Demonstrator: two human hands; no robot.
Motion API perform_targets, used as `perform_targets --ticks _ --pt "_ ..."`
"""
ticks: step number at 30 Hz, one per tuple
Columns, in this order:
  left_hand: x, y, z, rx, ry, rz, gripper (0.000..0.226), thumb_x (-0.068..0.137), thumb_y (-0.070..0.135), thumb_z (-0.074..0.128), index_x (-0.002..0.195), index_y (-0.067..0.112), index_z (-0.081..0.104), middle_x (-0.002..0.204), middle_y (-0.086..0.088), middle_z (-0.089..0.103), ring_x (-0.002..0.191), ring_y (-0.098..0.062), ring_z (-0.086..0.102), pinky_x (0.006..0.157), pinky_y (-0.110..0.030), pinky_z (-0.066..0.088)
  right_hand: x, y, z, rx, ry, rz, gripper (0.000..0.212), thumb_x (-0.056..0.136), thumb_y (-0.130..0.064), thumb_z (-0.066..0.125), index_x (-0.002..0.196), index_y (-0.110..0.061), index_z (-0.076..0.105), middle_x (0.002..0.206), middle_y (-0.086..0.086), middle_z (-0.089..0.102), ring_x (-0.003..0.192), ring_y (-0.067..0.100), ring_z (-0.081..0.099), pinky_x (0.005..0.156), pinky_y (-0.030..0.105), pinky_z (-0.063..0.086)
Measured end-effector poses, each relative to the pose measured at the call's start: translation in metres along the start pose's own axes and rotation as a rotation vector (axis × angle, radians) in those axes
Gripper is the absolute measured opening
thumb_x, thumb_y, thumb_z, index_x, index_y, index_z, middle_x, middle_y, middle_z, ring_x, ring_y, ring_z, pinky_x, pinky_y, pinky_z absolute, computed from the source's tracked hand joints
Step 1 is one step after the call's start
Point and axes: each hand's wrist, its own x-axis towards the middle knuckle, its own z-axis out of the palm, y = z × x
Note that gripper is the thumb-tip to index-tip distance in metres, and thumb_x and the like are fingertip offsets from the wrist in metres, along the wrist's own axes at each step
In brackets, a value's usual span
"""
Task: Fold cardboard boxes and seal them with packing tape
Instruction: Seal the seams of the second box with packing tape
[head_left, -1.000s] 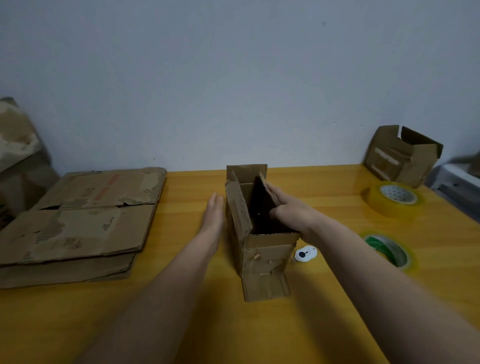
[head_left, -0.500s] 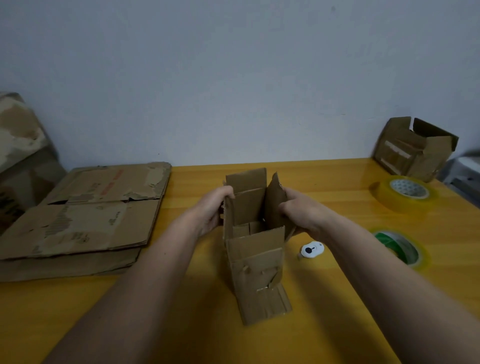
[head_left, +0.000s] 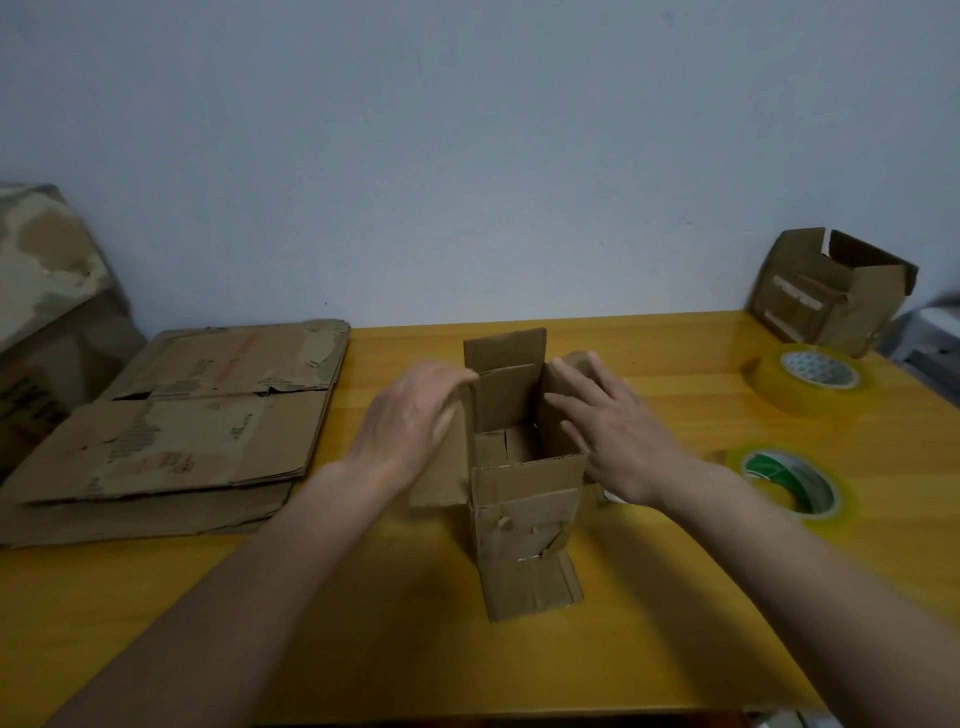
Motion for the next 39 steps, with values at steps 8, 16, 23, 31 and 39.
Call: perform_targets --ticks 8,16,23,31,39 --pt "-0.03 0.023 -0.03 -0.371 -0.765 -0.17 0.057 0.087 0.035 0.059 0.141 0.022 0.043 0.145 0.034 0.006 0.141 0.002 -0.007 0.116 -0.038 0.009 -0.009 0.005 -0.016 0.611 -0.27 0.024 0.045 0.099 -0.013 0.035 0.142 -0.027 0.041 0.16 -0.009 0.001 0.146 0.004 -0.006 0.118 0.03 0.001" --pt "-0.043 0.031 0.005 -0.416 -0.245 -0.382 0.041 0.092 0.043 0.057 0.128 0.022 0.057 0.143 0.01 0.045 0.14 -0.007 0.024 0.114 -0.035 0.028 -0.015 -0.015 -0.012 0.331 -0.165 0.091 0.072 0.088 -0.056 0.052 0.148 -0.026 0.026 0.159 -0.006 0.015 0.146 0.013 0.008 0.12 0.04 0.009" --pt "-0.046 0.047 0.008 -0.136 -0.382 -0.339 0.079 0.089 0.066 0.027 0.15 0.038 -0.014 0.16 0.006 0.014 0.146 -0.011 0.007 0.119 -0.046 0.017 0.007 -0.019 -0.026 0.409 -0.147 0.115 0.099 0.074 -0.037 0.079 0.15 -0.027 0.018 0.149 0.003 0.029 0.138 0.023 0.027 0.112 0.042 0.03" --pt "-0.039 0.052 0.002 0.209 -0.495 -0.227 0.08 0.089 0.072 0.018 0.154 0.03 -0.001 0.159 0.003 0.016 0.148 -0.019 0.002 0.12 -0.05 0.007 0.066 -0.025 -0.019 0.249 0.056 0.183 0.078 0.089 -0.033 0.065 0.15 -0.015 0.019 0.153 0.01 0.022 0.138 0.031 0.027 0.113 0.045 0.029" --pt "-0.036 0.067 0.019 0.076 -0.278 -0.352 0.094 0.084 0.076 0.034 0.155 0.027 -0.003 0.159 -0.001 0.006 0.146 -0.021 0.006 0.119 -0.042 0.017 0.032 -0.03 0.001 -0.195 -0.127 0.07 0.062 0.095 -0.06 0.026 0.147 -0.025 0.029 0.151 0.003 0.03 0.142 0.026 0.02 0.116 0.056 0.007"
